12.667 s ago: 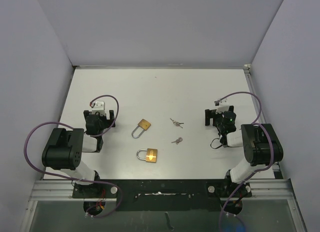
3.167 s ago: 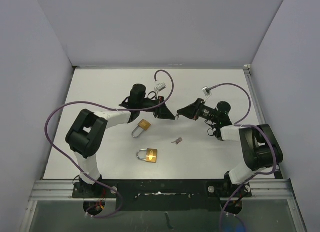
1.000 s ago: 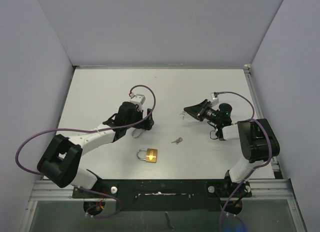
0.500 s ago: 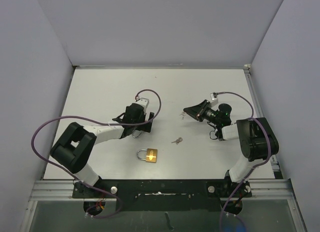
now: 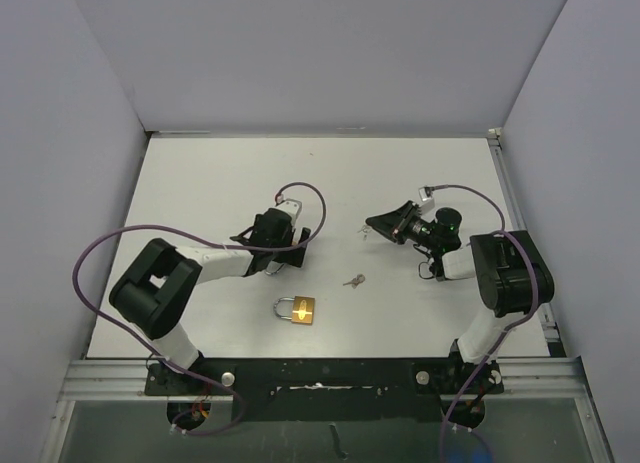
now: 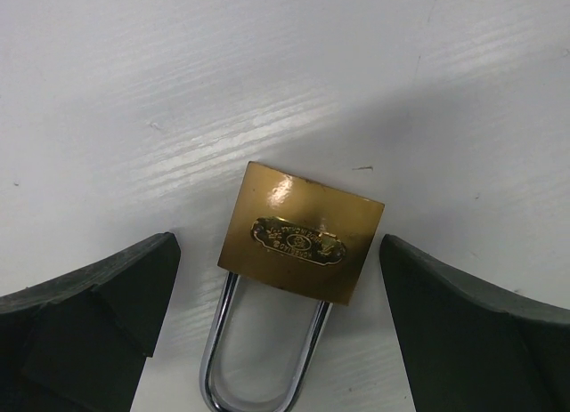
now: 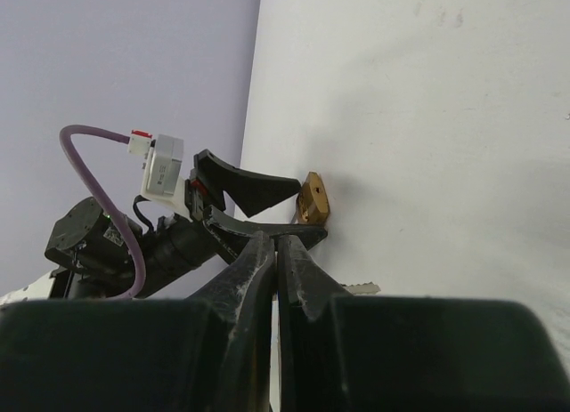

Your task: Unlock with the key

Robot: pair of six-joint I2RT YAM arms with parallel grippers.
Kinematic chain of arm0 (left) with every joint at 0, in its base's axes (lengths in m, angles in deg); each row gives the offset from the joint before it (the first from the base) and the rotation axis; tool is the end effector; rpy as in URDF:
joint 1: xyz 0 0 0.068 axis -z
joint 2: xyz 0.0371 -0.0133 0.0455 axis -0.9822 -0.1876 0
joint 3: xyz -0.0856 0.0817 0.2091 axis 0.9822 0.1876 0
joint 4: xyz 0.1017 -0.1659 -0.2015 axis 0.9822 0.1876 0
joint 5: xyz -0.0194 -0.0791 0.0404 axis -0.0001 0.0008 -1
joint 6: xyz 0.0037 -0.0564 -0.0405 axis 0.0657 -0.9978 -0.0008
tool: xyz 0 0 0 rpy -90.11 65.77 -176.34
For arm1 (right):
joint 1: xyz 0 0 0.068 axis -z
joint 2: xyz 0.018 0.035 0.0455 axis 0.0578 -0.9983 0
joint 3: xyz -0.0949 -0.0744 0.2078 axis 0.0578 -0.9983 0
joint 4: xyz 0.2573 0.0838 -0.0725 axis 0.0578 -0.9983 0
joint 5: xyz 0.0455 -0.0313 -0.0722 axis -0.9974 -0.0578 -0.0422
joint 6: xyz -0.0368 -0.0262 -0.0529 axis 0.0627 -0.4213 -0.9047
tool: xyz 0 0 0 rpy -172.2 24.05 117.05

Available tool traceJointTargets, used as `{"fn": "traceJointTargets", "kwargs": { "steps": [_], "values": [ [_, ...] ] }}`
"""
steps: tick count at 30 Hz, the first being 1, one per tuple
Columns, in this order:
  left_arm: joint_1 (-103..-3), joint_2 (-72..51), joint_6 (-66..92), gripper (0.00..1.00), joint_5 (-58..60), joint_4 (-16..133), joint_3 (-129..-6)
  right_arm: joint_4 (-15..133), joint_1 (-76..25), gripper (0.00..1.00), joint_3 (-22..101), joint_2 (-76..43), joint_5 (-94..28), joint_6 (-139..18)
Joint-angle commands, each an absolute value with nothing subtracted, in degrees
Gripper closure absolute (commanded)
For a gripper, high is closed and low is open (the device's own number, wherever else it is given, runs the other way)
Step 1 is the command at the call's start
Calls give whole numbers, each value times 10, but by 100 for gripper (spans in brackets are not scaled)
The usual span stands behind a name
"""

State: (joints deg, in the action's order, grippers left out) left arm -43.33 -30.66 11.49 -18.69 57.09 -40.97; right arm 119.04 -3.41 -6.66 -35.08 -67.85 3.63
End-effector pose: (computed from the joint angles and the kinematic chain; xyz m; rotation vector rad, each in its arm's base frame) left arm 0.2884 -0.1943 0.0824 0.3815 2.3418 -0.1658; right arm 0.3124 0.0755 0.0916 0.4874 1.9471 1.5810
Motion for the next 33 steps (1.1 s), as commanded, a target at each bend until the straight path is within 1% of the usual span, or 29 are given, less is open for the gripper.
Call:
{"fn": "traceJointTargets", "kwargs": {
  "steps": [1, 4, 6, 16, 18, 20, 22, 23, 27, 33],
  "values": [
    [-424, -319, 125, 3, -202, 545, -435, 1231, -31, 100, -52, -357, -689, 39],
    [-422, -321, 126, 10, -200, 540, -435, 1232, -32, 100, -52, -360, -690, 39],
    [-422, -321, 127, 17, -198, 541, -435, 1233, -32, 100, -52, -362, -690, 41],
    [-423, -313, 119, 44, -193, 554, -427, 1243, -31, 100, -52, -370, -692, 45],
    [-422, -317, 123, 55, -191, 553, -428, 1247, -31, 100, -52, -374, -693, 47],
    [-422, -320, 128, 72, -185, 548, -428, 1254, -32, 100, -54, -378, -694, 51],
    [-422, -319, 131, 92, -178, 546, -430, 1258, -32, 100, -54, -380, -695, 53],
    [-422, -318, 133, 100, -174, 542, -430, 1258, -32, 100, -53, -381, -696, 54],
    [-421, -301, 149, 100, -137, 529, -435, 1258, -31, 100, -52, -381, -696, 54],
    [-417, -249, 169, 100, -42, 478, -430, 1259, -34, 100, -47, -380, -698, 55]
  ]
}}
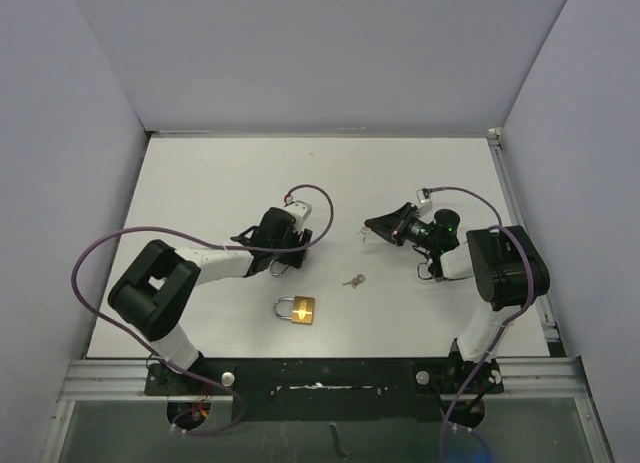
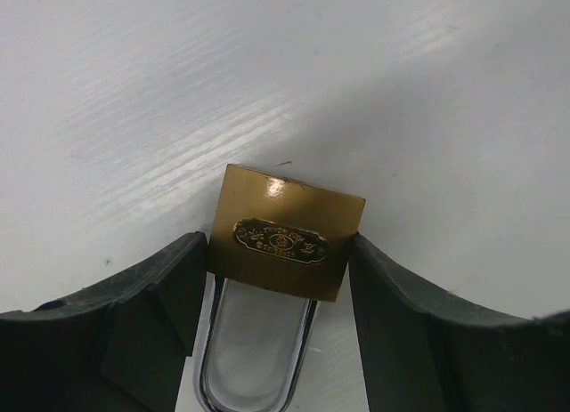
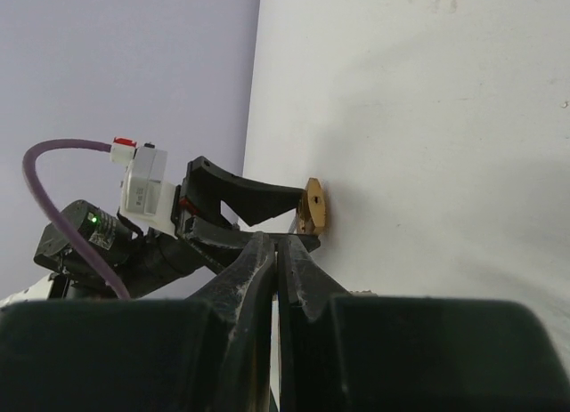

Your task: Unlock with the key

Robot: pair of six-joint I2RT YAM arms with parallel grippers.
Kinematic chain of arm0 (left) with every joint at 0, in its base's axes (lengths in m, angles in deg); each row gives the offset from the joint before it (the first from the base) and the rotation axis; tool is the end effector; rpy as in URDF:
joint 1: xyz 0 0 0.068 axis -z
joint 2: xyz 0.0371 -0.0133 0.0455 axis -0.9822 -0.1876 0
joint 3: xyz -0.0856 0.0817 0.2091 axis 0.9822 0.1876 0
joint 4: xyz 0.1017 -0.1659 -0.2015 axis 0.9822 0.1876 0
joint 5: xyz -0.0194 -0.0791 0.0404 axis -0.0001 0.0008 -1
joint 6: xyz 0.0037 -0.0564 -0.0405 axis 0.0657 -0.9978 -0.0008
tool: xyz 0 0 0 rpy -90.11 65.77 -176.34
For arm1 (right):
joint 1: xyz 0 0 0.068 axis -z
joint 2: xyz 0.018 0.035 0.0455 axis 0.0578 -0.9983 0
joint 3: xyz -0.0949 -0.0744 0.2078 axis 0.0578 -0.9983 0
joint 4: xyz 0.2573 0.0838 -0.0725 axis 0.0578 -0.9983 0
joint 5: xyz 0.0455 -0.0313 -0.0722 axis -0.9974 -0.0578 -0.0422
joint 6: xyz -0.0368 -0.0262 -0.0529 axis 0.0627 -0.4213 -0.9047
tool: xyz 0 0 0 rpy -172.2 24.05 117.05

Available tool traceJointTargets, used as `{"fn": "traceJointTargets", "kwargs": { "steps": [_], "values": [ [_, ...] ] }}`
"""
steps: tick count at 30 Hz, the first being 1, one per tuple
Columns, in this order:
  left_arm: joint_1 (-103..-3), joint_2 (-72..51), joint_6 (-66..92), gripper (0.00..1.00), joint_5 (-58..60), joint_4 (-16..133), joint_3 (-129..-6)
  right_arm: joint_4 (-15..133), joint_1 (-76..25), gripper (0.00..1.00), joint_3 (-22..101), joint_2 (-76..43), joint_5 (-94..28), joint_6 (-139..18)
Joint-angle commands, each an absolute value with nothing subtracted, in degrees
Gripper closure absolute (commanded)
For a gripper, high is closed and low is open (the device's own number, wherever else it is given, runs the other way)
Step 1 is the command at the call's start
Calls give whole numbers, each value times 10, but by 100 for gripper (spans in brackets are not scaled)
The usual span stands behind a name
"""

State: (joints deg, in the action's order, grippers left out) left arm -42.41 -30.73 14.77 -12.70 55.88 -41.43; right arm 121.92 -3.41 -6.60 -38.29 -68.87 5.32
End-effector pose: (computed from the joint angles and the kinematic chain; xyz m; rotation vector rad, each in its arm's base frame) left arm 0.2854 -0.2063 0.0858 0.5134 2.3162 -0.2760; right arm 0.3114 0.0761 0.0809 0.5082 1.9597 1.6130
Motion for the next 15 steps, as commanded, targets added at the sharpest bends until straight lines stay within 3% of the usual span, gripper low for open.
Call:
{"fn": "traceJointTargets", "kwargs": {
  "steps": [1, 15],
  "values": [
    [-416, -243, 173, 100, -26, 471, -431, 1259, -35, 100, -47, -380, -698, 54],
    [-410, -224, 197, 100, 113, 338, -406, 1286, -54, 100, -67, -365, -694, 26]
  ]
}}
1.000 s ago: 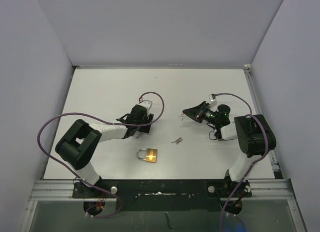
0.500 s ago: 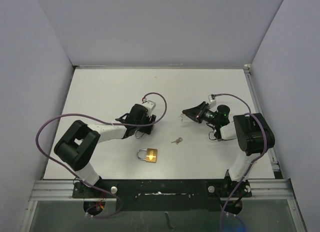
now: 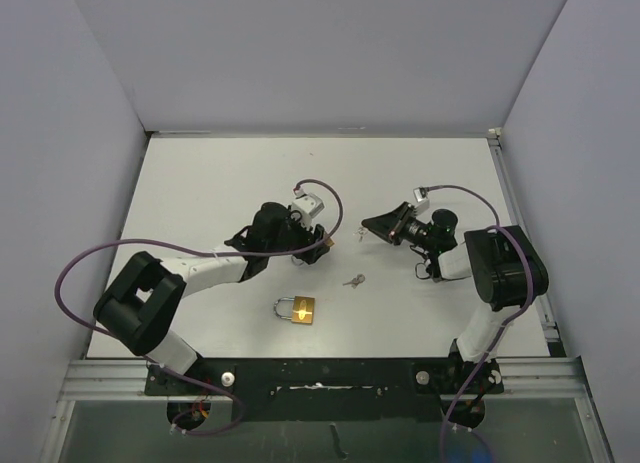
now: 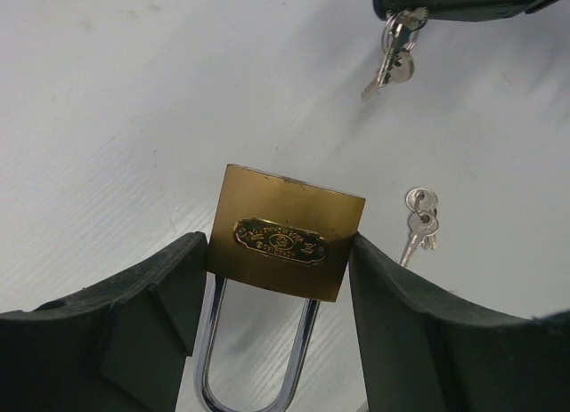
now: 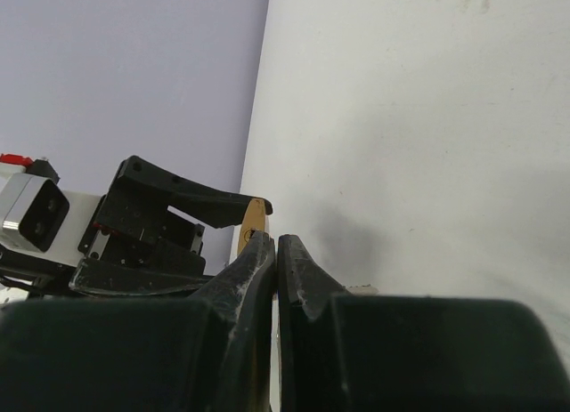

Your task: Unlock with the key

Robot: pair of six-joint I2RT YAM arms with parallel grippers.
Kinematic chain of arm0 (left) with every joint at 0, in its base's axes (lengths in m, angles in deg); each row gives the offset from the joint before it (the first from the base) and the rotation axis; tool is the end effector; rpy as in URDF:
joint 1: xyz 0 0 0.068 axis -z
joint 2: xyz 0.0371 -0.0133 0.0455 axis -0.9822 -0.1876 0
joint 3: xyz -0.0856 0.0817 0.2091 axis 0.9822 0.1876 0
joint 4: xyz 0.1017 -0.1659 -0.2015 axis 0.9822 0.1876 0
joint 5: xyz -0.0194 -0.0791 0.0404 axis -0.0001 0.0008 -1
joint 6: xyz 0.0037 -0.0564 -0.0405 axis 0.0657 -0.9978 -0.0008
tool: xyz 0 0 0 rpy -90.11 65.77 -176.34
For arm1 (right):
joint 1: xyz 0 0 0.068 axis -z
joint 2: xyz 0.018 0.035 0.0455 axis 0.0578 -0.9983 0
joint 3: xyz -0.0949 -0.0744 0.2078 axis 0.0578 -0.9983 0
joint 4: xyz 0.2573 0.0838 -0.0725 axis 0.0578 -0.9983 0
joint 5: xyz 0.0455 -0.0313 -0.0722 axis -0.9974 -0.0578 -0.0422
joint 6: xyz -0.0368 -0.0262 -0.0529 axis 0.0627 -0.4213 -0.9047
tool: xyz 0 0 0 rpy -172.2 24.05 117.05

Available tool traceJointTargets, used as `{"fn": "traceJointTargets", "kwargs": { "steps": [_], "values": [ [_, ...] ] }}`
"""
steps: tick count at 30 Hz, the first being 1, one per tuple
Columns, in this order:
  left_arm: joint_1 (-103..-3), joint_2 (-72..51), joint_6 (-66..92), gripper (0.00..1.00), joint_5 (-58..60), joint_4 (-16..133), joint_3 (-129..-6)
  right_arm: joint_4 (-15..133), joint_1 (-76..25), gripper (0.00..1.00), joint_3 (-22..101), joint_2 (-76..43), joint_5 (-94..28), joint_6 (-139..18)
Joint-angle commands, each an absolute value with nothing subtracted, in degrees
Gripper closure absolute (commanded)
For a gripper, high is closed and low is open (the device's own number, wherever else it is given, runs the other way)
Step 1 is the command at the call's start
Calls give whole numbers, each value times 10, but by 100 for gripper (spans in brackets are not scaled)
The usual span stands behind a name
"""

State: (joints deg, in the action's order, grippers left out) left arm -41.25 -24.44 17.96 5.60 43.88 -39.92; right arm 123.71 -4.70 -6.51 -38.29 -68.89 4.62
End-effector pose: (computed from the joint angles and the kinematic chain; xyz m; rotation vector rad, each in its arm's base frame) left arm 0.2777 -0.2321 0.1366 0.7150 2.0063 -0.6945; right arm 0.3106 0.0833 0.0849 0.4472 1.9444 1.6222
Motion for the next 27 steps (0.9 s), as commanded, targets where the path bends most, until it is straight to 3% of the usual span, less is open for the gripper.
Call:
{"fn": "traceJointTargets", "kwargs": {
  "steps": [1, 15, 27],
  "values": [
    [-408, -226, 201, 100, 117, 336, -406, 1290, -53, 100, -69, -363, -694, 26],
    [-369, -252, 300, 100, 77, 244, -359, 1314, -68, 100, -96, -348, -686, 20],
    [-345, -271, 320, 100, 41, 129, -322, 1314, -120, 100, -137, -316, -593, 6]
  ]
}}
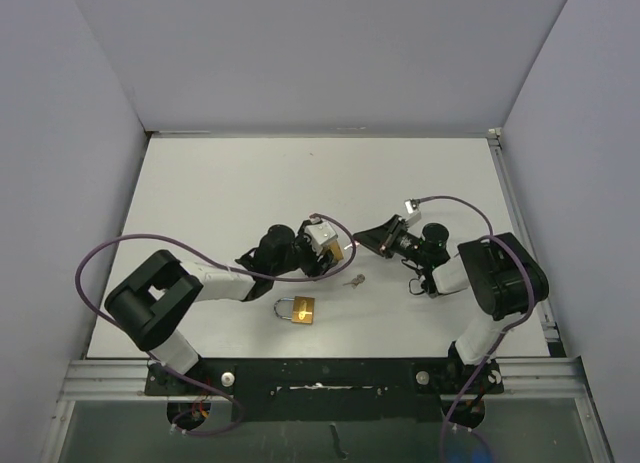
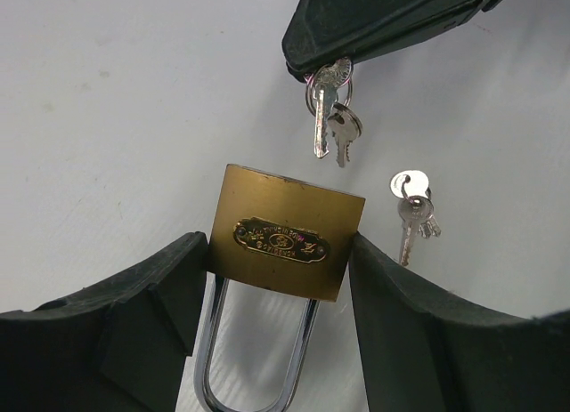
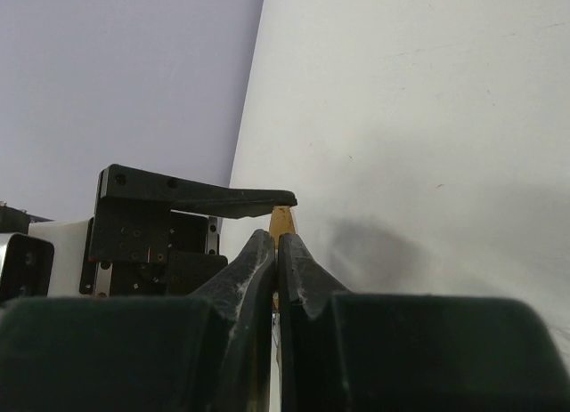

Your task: Unlock with the key

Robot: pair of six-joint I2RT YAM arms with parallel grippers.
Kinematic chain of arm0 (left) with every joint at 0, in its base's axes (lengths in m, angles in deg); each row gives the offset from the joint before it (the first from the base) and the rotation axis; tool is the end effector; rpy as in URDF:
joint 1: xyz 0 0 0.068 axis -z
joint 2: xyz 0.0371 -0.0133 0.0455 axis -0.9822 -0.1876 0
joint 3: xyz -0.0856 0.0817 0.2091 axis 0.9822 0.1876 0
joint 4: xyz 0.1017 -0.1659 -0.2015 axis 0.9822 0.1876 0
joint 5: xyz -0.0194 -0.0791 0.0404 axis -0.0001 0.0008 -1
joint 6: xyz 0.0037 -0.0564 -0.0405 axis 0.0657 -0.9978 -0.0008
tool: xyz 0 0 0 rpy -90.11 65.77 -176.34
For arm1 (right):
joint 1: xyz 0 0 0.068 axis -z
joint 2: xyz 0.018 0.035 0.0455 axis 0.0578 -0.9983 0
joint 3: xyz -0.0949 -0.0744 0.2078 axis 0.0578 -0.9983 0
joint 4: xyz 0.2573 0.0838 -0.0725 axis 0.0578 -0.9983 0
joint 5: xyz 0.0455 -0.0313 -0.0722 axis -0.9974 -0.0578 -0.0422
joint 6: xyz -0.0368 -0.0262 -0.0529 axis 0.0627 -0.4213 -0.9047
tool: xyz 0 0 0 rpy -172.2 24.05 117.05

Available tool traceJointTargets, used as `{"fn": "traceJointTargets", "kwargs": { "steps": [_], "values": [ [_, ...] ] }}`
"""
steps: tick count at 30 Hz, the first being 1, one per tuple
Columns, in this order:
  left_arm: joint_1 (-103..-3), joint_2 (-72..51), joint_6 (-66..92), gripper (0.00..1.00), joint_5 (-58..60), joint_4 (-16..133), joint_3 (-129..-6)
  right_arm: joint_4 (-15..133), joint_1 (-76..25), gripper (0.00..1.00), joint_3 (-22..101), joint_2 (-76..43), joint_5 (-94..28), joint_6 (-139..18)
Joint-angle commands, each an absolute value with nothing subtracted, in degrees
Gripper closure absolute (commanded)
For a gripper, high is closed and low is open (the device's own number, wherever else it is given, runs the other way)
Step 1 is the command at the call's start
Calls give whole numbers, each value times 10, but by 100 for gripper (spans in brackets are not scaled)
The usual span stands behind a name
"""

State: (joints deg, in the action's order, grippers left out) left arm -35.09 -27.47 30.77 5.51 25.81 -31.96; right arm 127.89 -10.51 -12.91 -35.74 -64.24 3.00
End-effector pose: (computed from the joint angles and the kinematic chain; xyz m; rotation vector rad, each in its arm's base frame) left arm 0.2419 -0.2514 0.1097 0.9834 1.7298 -0.6427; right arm 0.2790 0.1054 0.0786 0.3873 1.9546 1.6059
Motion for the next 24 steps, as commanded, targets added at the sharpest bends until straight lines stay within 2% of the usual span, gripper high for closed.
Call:
{"fn": "traceJointTargets", "kwargs": {
  "steps": [1, 11, 24],
  "values": [
    [-345, -271, 320, 100, 41, 120, -318, 1307, -126, 100, -138, -309, -588, -1],
    [-345, -279, 326, 100, 66, 4, -266, 1239, -150, 100, -143, -256, -544, -46],
    [-345, -283, 313, 100, 79, -29, -257, 1250, -159, 100, -145, -267, -542, -48]
  ]
}}
